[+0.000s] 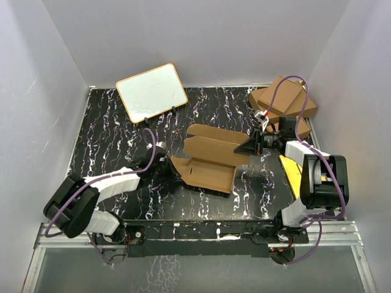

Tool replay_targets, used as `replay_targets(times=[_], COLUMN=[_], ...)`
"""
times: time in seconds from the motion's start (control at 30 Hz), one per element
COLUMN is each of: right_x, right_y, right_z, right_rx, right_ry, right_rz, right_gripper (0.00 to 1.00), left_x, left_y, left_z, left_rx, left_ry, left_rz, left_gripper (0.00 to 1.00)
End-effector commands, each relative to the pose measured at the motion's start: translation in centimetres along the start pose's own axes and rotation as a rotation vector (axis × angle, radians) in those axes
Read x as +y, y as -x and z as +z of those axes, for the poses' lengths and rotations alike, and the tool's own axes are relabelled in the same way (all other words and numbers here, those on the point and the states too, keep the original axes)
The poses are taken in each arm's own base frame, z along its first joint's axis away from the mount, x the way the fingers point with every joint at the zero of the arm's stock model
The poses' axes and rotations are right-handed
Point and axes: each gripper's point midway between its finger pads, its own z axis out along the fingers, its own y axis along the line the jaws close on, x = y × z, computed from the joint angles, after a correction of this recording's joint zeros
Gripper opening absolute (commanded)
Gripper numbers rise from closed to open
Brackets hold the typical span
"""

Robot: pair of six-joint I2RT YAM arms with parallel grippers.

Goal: Fold the paper box

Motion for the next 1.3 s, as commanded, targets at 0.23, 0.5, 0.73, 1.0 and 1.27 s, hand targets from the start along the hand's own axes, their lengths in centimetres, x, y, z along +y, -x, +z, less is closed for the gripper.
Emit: replay_targets(times=[0.23, 0.5, 0.73, 1.0, 1.27], right_x=[0.3, 0.3, 0.5, 0.8, 0.8], right_y=[1.7, 2.0, 2.1, 2.2, 2.1], right_z=[-0.1, -0.1, -0.1, 0.0, -0.1], right_rx=[-0.015, -0.009, -0.014, -0.006, 0.002], right_ry=[0.044, 0.053, 0.078, 0.076, 0.064], right_rz=[-0.104, -0.13, -0.162, -0.215, -0.228], right_gripper=[0.08, 0.08, 0.08, 0.08, 0.08], left_x=[-6.1, -3.8, -0.8, 0.0, -1.1], left_y=[2.8, 4.4, 6.9, 7.0, 6.4], left_z=[0.9, -4.3, -9.2, -6.9, -3.9], left_rx=[-0.051, -0.168, -0.376, -0.254, -0.128], left_ry=[-0.207, -0.076, 0.013, -0.023, -0.088], left_rz=[0.171, 0.284, 0.33, 0.301, 0.251], left_gripper=[0.05, 0.18, 0.67, 0.69, 0.61])
